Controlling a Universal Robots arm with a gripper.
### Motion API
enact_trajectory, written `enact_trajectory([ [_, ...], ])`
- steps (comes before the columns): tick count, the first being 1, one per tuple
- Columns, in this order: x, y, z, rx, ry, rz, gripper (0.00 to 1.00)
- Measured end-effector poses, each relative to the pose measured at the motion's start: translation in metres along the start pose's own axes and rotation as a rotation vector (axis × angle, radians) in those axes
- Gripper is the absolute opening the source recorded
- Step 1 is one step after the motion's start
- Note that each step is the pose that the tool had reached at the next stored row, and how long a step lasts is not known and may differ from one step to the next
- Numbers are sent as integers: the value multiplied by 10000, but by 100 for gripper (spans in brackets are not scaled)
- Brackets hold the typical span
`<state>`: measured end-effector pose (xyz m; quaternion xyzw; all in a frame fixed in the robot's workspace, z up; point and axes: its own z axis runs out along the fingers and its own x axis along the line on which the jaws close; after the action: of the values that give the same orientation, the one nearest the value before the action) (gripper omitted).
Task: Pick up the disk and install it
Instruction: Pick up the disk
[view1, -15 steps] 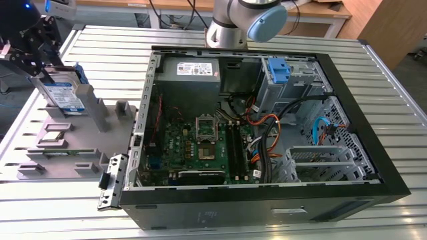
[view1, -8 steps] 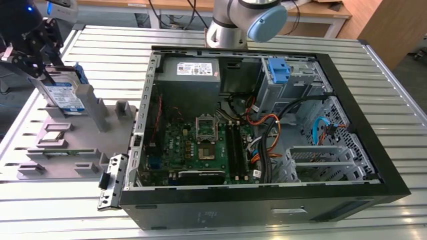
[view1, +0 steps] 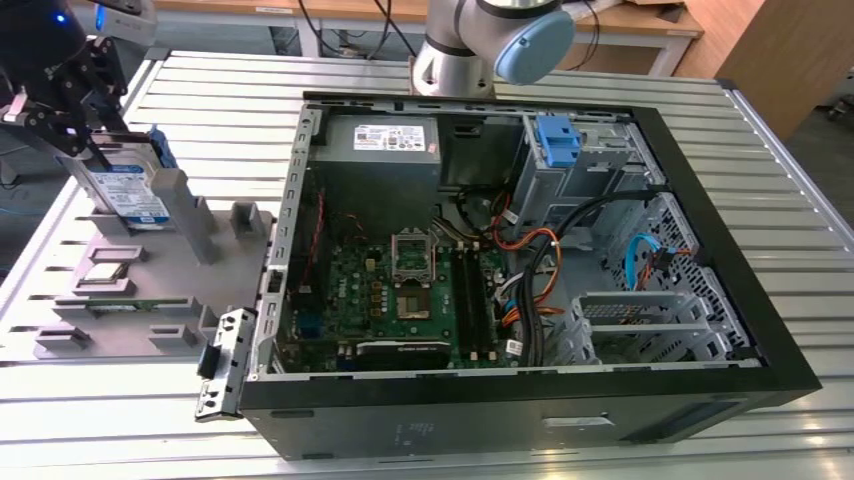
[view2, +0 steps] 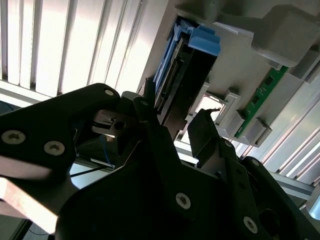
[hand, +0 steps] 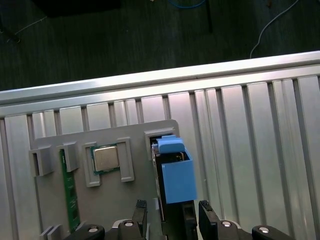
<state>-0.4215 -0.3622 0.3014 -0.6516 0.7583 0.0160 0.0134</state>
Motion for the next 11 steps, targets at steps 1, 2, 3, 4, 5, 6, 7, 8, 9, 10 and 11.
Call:
enact_trajectory([
  [1,-1,0,-1,-2,-2,-1,53],
  [2,-1,0,-1,-3,-2,-1,53],
  [3,-1,0,-1,-4,-2,-1,53],
  [4,-2,1,-1,-4,-2,-1,53],
  [5,-2,0,-1,-3,-4,0,53],
  [6,-2,0,-4,-3,-4,0,53],
  [7,-2,0,-4,-3,-4,0,53],
  [8,-2,0,-4,-3,-4,0,53],
  [9,-2,0,-4,-3,-4,0,53],
  [10,-2,0,-5,-3,-4,0,53],
  [11,-2,0,-5,-3,-4,0,53],
])
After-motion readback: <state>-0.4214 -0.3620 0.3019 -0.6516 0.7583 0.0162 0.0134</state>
